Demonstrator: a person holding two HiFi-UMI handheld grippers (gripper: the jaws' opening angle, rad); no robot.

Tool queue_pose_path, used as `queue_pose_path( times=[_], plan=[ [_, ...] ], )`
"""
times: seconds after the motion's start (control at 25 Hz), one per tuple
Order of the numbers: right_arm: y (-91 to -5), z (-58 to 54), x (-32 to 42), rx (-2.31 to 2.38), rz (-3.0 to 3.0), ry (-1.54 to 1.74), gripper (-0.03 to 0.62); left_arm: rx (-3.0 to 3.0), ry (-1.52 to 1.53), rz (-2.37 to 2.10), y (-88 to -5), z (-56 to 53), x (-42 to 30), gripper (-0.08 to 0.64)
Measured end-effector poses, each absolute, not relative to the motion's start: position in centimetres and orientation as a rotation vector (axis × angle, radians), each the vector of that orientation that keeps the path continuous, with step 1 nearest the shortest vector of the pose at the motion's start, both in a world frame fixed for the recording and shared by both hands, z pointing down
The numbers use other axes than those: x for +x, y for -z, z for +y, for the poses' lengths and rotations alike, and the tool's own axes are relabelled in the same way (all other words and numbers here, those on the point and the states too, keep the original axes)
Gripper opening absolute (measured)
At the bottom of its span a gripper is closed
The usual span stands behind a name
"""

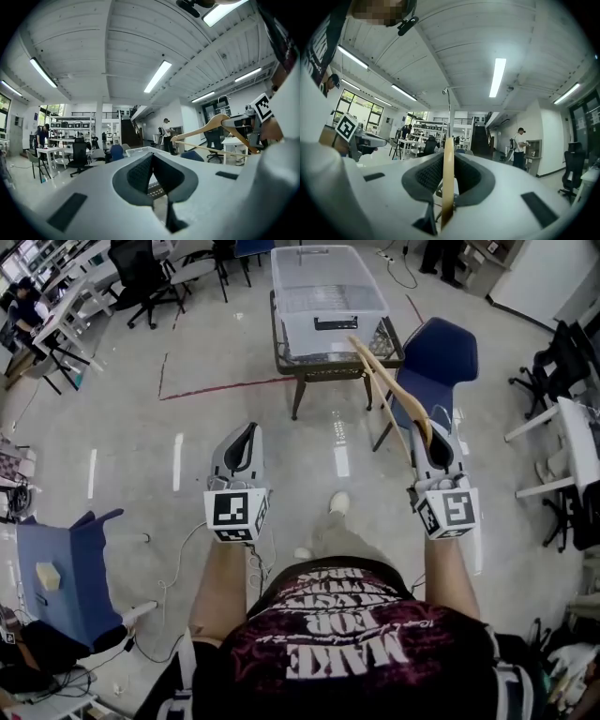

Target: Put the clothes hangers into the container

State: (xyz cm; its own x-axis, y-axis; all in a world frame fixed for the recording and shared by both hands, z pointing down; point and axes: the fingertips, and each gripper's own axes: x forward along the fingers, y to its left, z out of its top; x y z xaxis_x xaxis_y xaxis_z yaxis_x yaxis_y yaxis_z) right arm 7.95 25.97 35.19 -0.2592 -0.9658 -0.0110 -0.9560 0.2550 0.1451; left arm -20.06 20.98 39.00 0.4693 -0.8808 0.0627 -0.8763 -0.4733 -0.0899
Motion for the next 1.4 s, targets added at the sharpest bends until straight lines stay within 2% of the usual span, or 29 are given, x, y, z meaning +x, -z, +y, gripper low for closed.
queue_pose_path(
  times=[0.28, 0.96, 1.4],
  plan=[
    [-36.3, 22.1, 10.1, 1.858, -2.415, 0.177, 0.061, -2.692, 0.164, 1.615, -40.0, 16.8, -19.5, 0.006],
    [-35.8, 8.2, 12.7, 1.696, -2.570, 0.154, 0.061, -2.682, 0.093, 1.671, -38.6, 3.1, -12.1, 0.006],
    [-34.6, 5.0, 16.9, 1.733, -2.663, 0.100, 0.061, -2.662, 0.146, 1.638, -37.3, 0.2, -7.6, 0.006]
  ],
)
